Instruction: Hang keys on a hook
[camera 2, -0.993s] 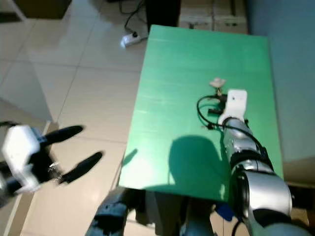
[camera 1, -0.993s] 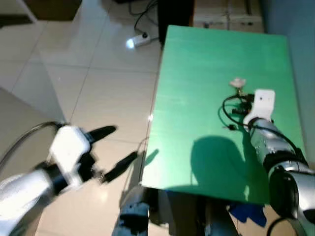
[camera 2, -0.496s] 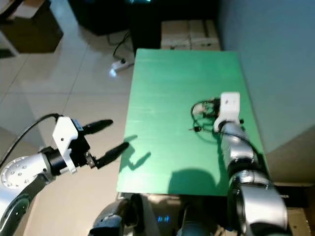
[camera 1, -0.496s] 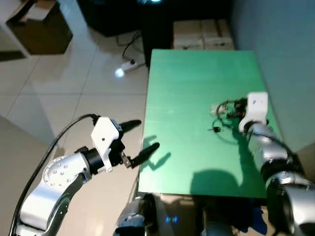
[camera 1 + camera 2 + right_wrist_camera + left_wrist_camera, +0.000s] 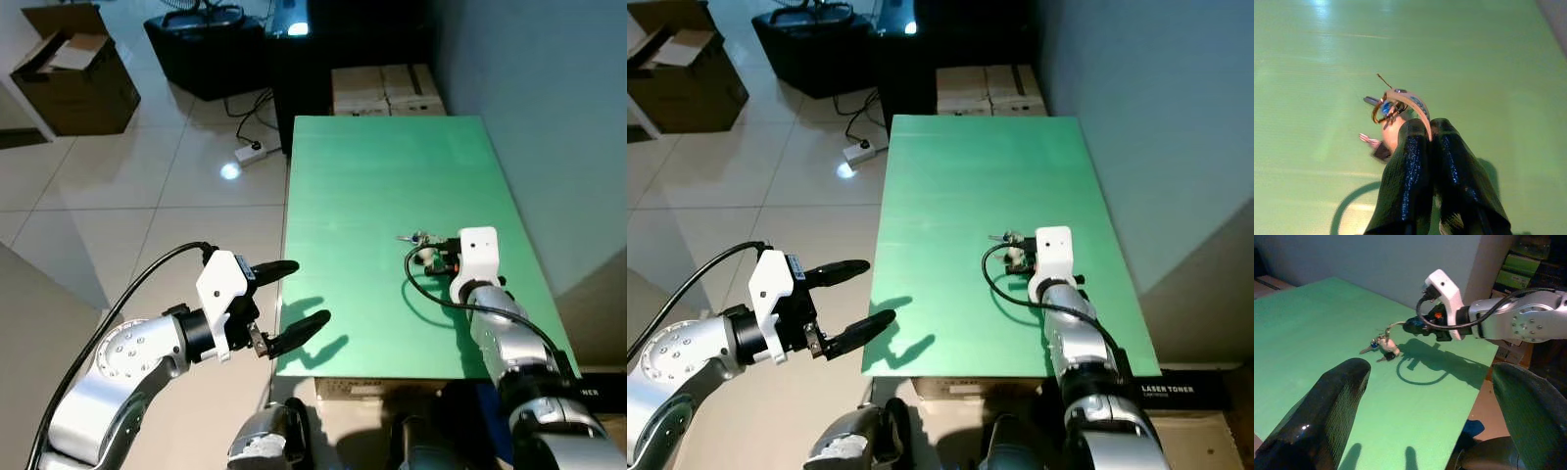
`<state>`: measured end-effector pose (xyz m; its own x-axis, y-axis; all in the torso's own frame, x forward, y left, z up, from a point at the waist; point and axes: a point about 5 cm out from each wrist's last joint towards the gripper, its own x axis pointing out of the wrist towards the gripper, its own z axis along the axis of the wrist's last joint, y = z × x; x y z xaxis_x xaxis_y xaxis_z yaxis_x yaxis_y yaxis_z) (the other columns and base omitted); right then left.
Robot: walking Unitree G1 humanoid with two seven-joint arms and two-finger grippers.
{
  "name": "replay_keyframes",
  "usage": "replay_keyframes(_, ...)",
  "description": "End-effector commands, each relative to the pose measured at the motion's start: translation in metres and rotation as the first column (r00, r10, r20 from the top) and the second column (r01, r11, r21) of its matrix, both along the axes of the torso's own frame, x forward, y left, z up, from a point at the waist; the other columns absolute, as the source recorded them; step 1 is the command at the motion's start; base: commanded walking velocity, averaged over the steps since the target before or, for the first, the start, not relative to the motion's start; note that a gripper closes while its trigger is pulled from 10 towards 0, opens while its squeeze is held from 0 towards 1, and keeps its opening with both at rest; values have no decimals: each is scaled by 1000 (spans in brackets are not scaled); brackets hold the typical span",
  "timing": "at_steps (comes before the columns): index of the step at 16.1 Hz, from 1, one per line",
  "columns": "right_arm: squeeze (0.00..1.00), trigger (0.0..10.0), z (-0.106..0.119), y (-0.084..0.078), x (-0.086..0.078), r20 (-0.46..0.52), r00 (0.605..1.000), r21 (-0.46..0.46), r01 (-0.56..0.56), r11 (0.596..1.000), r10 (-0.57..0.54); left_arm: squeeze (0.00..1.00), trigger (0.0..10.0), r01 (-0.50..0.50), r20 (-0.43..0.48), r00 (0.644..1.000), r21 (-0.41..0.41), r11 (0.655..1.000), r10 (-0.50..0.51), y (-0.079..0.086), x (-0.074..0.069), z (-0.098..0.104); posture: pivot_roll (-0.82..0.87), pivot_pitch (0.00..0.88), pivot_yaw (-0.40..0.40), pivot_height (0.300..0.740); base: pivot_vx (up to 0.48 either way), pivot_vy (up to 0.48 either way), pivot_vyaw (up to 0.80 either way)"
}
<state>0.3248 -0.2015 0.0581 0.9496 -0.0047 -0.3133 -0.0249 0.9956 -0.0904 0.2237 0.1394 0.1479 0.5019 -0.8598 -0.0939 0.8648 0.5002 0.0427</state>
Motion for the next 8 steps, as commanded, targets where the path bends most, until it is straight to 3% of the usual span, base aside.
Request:
replay_keyframes(1, 0, 0, 1, 2, -3, -2, 1000, -12, 2, 1000, -2, 0, 10000, -22, 1, 1000, 10, 1000, 22, 1, 1, -4, -65, 133, 93, 740, 0, 0, 0)
replay_keyframes(4, 0, 0, -1, 0, -12, -28, 1000, -37, 13, 999, -14, 0, 10000, -63, 18, 998, 22, 998, 63, -3, 6, -6, -69, 139, 92, 740, 0, 0, 0)
replay_keyframes(5, 0, 1216, -5, -3, -15, -54, 998, -73, 28, 997, -32, 0, 10000, -57, 16, 998, 13, 998, 57, -6, 5, -6, -69, 138, 91, 740, 0, 0, 0)
replay_keyframes(6, 0, 10000, -8, -6, -17, -75, 996, -98, 43, 994, -50, 0, 10000, -58, 19, 998, 11, 998, 58, -7, 5, -5, -68, 138, 91, 740, 0, 0, 0)
replay_keyframes(7, 0, 10000, -11, -7, -19, -89, 994, -103, 51, 993, -60, 0, 10000, -59, 22, 998, 8, 998, 58, -9, 6, -5, -66, 137, 93, 740, 0, 0, 0)
replay_keyframes(8, 455, 10000, -11, -8, -19, -89, 994, -98, 60, 993, -69, 0, 10000, -59, 25, 998, 6, 998, 58, -10, 6, -4, -65, 141, 94, 740, 0, 0, 0)
